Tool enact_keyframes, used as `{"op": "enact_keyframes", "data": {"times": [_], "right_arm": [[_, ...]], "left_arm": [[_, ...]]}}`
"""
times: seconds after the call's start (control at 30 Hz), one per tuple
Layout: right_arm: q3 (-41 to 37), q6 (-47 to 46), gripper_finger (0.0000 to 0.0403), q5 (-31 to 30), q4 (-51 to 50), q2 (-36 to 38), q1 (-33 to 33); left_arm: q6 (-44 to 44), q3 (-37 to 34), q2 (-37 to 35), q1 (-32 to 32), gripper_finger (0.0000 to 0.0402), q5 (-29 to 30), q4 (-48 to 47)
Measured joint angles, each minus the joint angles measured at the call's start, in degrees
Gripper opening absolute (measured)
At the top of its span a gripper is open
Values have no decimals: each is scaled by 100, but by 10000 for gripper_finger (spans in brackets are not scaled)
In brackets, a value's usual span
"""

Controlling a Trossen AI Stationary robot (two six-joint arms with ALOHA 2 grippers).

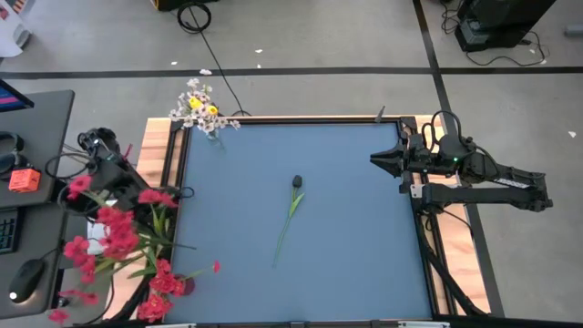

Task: Sort flowers into vase by color
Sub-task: Put the red flowers into the red vase

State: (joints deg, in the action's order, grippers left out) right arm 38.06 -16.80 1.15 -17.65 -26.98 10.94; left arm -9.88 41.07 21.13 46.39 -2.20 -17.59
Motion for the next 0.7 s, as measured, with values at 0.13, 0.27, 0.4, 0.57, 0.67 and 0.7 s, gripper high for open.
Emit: {"op": "enact_keyframes", "data": {"times": [0.13,0.27,0.4,0.57,0.67,0.7], "right_arm": [[0,0,73,0,1,2,0],[0,0,73,0,2,2,0],[0,-2,73,2,2,2,0],[0,0,73,1,1,1,0],[0,0,73,2,0,0,0],[0,-1,73,0,2,2,0]], "left_arm": [[-32,611,143,-121,4,513,-758],[4,1169,270,-252,4,772,-1725],[61,1121,33,-253,4,523,-2448],[286,713,-707,-251,4,459,-3028],[502,358,-1248,-251,4,168,-3020],[590,206,-1420,-251,4,14,-2909]]}}
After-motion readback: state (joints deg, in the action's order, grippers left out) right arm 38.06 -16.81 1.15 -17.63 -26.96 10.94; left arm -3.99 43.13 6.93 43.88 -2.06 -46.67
